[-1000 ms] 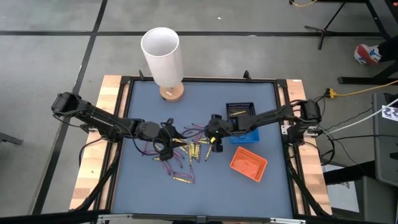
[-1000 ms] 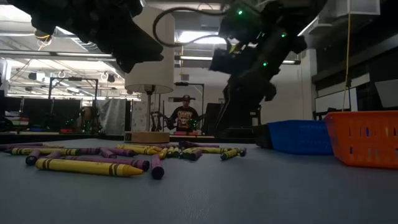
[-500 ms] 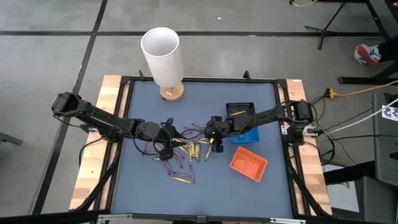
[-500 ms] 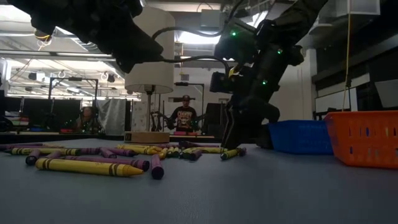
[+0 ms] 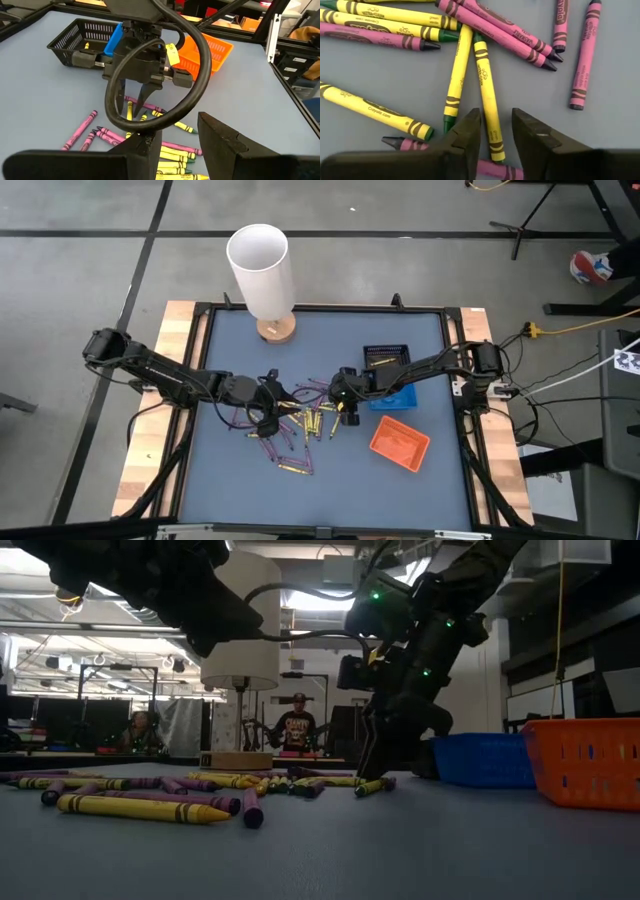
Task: Sort crayons
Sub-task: Put the green crayon into the blue bin
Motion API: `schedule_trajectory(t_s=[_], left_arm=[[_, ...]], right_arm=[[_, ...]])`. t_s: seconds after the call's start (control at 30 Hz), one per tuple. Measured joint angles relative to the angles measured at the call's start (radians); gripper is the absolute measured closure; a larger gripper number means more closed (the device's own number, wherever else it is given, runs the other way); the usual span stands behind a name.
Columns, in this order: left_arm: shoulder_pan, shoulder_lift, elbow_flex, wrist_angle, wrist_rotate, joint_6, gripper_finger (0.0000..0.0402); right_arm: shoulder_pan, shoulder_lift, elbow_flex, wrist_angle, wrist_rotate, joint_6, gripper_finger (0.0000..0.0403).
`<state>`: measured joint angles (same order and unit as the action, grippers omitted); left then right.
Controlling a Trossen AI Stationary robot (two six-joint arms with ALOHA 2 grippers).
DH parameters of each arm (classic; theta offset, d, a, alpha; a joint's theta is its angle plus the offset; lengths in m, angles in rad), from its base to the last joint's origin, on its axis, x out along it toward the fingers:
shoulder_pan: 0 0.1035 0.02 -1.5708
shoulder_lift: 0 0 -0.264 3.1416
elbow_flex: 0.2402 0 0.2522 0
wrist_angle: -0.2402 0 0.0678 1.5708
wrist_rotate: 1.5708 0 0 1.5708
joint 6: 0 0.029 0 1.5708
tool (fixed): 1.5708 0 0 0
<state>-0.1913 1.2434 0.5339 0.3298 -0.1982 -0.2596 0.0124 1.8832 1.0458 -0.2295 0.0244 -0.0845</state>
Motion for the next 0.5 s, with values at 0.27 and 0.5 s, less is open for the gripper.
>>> schedule_trajectory(t_s=[0.27, 0.5], left_arm=[[0.000, 0.000, 0.000, 0.000, 0.000, 0.000, 0.0292], [0.000, 0.000, 0.000, 0.000, 0.000, 0.000, 0.0292]], right_arm=[[0.000, 0.001, 0.000, -0.002, -0.002, 0.000, 0.0353], [0.000, 0.001, 0.000, -0.003, -0.002, 0.000, 0.0381]])
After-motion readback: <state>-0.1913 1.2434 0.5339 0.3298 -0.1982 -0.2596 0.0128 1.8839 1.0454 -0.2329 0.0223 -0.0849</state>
